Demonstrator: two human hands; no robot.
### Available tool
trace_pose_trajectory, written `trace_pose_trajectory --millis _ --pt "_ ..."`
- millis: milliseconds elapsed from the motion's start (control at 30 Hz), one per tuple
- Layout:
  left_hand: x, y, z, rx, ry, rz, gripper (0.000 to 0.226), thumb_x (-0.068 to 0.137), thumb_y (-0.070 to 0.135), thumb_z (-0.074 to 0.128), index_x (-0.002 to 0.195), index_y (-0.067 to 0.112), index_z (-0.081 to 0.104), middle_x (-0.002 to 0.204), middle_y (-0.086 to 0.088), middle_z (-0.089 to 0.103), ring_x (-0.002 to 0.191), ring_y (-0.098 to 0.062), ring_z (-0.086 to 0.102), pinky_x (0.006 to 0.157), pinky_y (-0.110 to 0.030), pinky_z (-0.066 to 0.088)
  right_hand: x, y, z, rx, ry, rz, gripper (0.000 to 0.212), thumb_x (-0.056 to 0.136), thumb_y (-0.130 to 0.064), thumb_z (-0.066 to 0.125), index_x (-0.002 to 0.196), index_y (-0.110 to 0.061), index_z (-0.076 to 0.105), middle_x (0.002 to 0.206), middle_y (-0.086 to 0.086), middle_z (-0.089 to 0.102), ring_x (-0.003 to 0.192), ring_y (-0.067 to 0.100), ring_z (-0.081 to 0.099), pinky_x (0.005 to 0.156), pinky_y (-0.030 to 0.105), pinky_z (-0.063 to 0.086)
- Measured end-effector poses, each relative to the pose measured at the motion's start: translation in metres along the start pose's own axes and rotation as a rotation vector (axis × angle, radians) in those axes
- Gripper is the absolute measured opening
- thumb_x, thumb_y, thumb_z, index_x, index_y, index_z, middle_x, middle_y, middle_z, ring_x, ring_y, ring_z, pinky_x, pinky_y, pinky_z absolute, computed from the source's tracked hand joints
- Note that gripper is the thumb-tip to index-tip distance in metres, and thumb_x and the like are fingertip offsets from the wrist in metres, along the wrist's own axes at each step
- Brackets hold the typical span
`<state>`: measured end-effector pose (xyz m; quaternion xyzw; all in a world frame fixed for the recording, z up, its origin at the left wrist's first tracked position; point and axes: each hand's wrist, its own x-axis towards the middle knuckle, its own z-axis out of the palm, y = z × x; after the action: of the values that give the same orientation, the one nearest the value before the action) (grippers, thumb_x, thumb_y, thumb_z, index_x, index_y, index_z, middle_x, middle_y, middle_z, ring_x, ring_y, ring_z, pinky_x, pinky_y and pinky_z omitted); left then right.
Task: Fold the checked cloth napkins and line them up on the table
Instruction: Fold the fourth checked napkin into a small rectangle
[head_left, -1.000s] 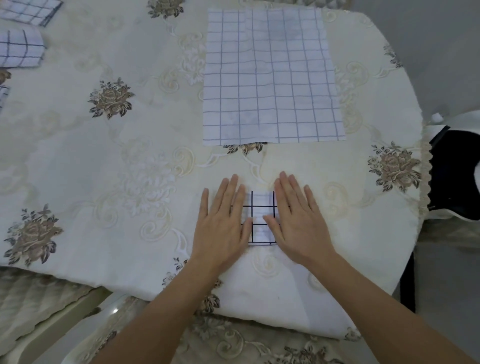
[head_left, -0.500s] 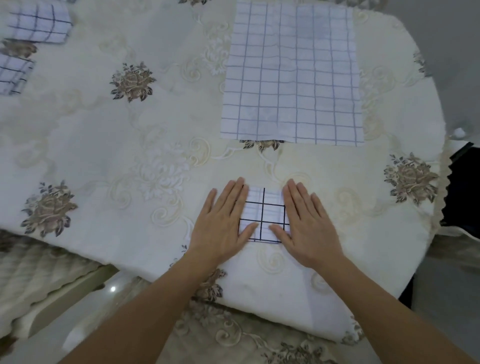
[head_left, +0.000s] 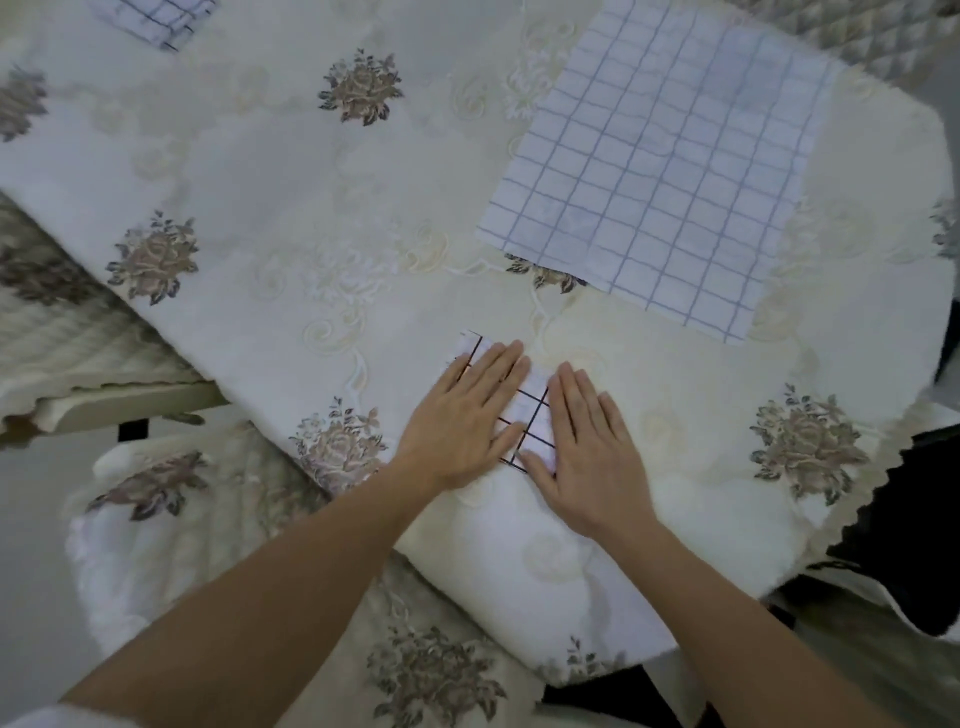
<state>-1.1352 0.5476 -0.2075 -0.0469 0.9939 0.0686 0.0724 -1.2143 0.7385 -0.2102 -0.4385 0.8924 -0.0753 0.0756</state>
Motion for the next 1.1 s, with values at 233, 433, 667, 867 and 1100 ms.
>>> trace_pose_trajectory --millis 233,433,667,867,1100 --pt "-0.009 -0.006 -0.008 -0.007 -0.079 -0.396 0.088 0.095 0.075 0.012 0.159 0.018 -0.01 0.166 0.001 -0.016 0.153 -0.014 -0.014 0.125 -0.047 0.003 -0.017 0.033 -0.008 -0.044 -0.102 -0.103 0.086 0.101 -0.066 0.025 0.159 -0.006 0.004 0.168 0.009 -0.003 0.155 0.021 -0.003 0.125 0.044 0.012" --pt "-0.026 0.047 -0.022 -0.491 0.281 -0.946 0.078 0.093 0.044 0.061 0.153 0.007 0.029 0.16 -0.017 0.026 0.148 -0.033 0.024 0.118 -0.048 0.023 -0.01 0.037 -0.04 -0.007 -0.217 -0.133 0.082 0.099 -0.063 0.022 0.159 -0.007 0.015 0.165 0.012 0.02 0.152 0.026 0.022 0.12 0.041 0.025" --pt "-0.034 0.127 -0.049 -0.868 0.528 -1.444 0.025 0.094 0.03 0.062 0.113 0.015 0.059 0.111 0.0 0.056 0.082 -0.015 0.05 0.075 -0.029 0.036 0.061 0.031 -0.074 0.097 -0.193 -0.152 0.038 0.1 -0.034 0.048 0.131 -0.013 0.054 0.115 0.009 0.059 0.1 0.029 0.056 0.078 0.04 0.05" --pt "-0.02 0.145 -0.047 -1.018 0.56 -1.674 0.021 0.093 0.036 0.065 0.103 0.018 0.064 0.096 0.007 0.069 0.085 -0.013 0.058 0.076 -0.025 0.04 0.096 0.015 -0.068 0.242 -0.286 -0.087 0.026 0.099 -0.036 0.054 0.113 -0.015 0.063 0.106 0.002 0.065 0.096 0.023 0.061 0.078 0.035 0.049" --pt "0.001 0.137 -0.047 -1.162 0.617 -1.863 0.02 0.092 0.033 0.068 0.099 0.018 0.057 0.085 0.009 0.059 0.08 -0.014 0.054 0.074 -0.026 0.038 0.103 0.011 -0.07 0.409 -0.423 0.047 0.03 0.096 -0.029 0.06 0.092 0.001 0.065 0.084 0.013 0.068 0.084 0.031 0.063 0.077 0.043 0.052"
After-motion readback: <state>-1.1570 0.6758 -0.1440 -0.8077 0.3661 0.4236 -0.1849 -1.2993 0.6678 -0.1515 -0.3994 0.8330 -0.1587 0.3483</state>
